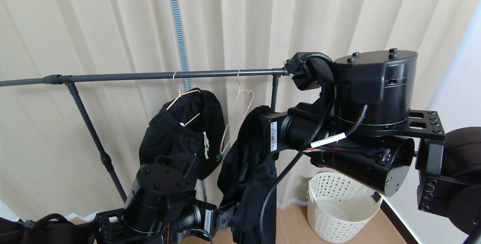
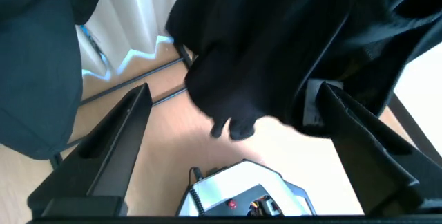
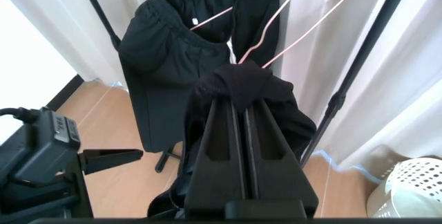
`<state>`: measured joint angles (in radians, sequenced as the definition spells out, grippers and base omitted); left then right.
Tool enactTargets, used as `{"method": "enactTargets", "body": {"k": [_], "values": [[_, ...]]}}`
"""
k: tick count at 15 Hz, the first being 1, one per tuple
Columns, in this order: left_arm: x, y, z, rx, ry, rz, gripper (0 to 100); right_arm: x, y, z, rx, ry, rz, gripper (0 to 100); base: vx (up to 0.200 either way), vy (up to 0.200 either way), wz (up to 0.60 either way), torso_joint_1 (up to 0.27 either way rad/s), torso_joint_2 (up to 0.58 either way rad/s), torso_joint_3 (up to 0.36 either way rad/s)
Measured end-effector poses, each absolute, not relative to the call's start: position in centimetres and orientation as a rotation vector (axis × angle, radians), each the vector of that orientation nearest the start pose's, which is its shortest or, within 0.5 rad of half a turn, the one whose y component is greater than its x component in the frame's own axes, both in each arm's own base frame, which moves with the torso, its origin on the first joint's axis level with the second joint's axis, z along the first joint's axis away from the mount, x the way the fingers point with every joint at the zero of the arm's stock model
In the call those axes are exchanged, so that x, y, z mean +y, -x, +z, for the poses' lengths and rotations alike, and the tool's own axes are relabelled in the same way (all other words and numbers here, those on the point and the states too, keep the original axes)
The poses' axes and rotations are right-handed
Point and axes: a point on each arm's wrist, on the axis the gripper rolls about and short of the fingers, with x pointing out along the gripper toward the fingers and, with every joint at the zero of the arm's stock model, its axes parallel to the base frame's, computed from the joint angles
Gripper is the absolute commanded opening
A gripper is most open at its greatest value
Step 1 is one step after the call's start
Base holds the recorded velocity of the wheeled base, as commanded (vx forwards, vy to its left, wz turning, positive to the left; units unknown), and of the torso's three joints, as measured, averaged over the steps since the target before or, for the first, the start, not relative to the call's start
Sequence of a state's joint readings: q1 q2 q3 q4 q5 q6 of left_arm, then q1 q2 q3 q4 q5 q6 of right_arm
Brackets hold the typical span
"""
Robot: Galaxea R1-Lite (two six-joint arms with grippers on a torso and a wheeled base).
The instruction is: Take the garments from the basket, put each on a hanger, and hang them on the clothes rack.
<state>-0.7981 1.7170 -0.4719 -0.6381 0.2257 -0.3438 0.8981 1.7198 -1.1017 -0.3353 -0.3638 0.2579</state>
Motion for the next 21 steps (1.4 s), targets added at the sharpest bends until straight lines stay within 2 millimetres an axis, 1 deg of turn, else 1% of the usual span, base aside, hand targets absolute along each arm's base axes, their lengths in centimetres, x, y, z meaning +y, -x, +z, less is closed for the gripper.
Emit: {"method": "enactTargets", "body": {"k": [3, 6, 8, 11, 12, 13, 15, 17, 19, 20, 21], "values": [[-17.9, -18.2, 9.5, 0.623, 0.016, -0.436, 0, 24.9, -21.0, 23.1, 0.29, -0.083, 0.489, 0, 0.0, 0.0, 0.0, 0.0, 0.0, 0.0], [-18.1, -18.4, 9.9, 0.607, 0.026, -0.436, 0, 24.7, -20.8, 23.0, 0.297, -0.068, 0.478, 0, 0.0, 0.0, 0.0, 0.0, 0.0, 0.0], [-17.9, -18.8, 10.9, 0.57, 0.053, -0.428, 0, 24.3, -20.6, 23.2, 0.297, -0.058, 0.465, 0, 0.0, 0.0, 0.0, 0.0, 0.0, 0.0], [-16.8, -20.1, 13.3, 0.476, 0.069, -0.397, 0, 23.5, -20.3, 23.2, 0.332, -0.014, 0.453, 0, 0.0, 0.0, 0.0, 0.0, 0.0, 0.0], [-16.5, -20.5, 14.0, 0.45, 0.068, -0.393, 0, 23.1, -20.1, 23.0, 0.354, 0.054, 0.455, 0, 0.0, 0.0, 0.0, 0.0, 0.0, 0.0], [-16.3, -21.1, 14.9, 0.412, 0.074, -0.383, 0, 22.6, -19.7, 22.3, 0.405, 0.153, 0.457, 100, 0.0, 0.0, 0.0, 0.0, 0.0, 0.0], [-16.4, -21.8, 16.3, 0.356, 0.078, -0.385, 0, 21.9, -19.2, 21.6, 0.479, 0.256, 0.458, 100, 0.0, 0.0, 0.0, 0.0, 0.0, 0.0], [-16.6, -22.1, 17.3, 0.321, 0.082, -0.394, 0, 20.9, -18.4, 20.7, 0.57, 0.432, 0.477, 100, 0.0, 0.0, 0.0, 0.0, 0.0, 0.0], [-16.8, -22.3, 17.9, 0.303, 0.085, -0.403, 0, 19.9, -17.5, 20.0, 0.597, 0.585, 0.538, 100, 0.0, 0.0, 0.0, 0.0, 0.0, 0.0], [-16.9, -22.2, 18.1, 0.295, 0.086, -0.416, 0, 19.4, -17.0, 19.5, 0.602, 0.656, 0.604, 100, 0.0, 0.0, 0.0, 0.0, 0.0, 0.0], [-17.1, -22.1, 18.1, 0.293, 0.069, -0.447, 0, 19.2, -16.7, 19.4, 0.59, 0.657, 0.651, 100, 0.0, 0.0, 0.0, 0.0, 0.0, 0.0]]}}
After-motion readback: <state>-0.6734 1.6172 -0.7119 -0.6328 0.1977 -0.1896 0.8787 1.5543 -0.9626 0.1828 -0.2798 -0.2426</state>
